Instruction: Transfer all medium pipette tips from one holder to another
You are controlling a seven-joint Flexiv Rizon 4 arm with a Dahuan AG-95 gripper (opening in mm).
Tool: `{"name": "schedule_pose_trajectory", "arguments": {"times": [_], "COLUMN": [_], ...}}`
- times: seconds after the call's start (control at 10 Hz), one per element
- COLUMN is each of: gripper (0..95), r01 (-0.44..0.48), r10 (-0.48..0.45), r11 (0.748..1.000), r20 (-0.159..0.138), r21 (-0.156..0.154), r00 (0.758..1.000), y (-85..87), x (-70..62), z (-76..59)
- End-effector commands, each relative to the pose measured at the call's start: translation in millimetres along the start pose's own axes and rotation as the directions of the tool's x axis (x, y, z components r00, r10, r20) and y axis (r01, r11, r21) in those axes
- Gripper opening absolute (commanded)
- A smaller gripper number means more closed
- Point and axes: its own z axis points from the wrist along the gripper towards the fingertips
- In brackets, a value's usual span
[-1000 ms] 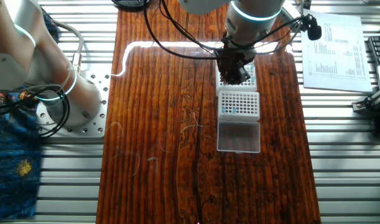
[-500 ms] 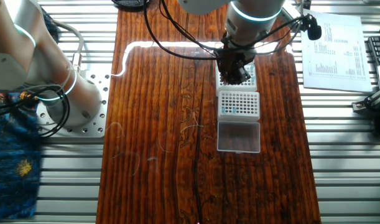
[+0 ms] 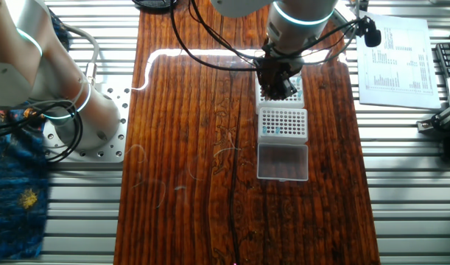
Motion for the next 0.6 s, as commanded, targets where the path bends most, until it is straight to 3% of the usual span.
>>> {"name": "schedule_pose_trajectory", "arguments": {"times": [0.1, 0.3, 0.6], "gripper": [0.0, 0.0, 0.0], "r01": [0.000, 0.001, -0.001], "r10": [0.000, -0.001, 0.001], "r11": [1.000, 1.000, 1.000], "r20": [0.001, 0.001, -0.001], "r21": [-0.001, -0.003, -0.003], "r00": [1.000, 1.000, 1.000], "y": [0.0, -0.1, 0.3], "x": [0.0, 0.2, 1.3], "z": [-0.6, -4.1, -21.2]}}
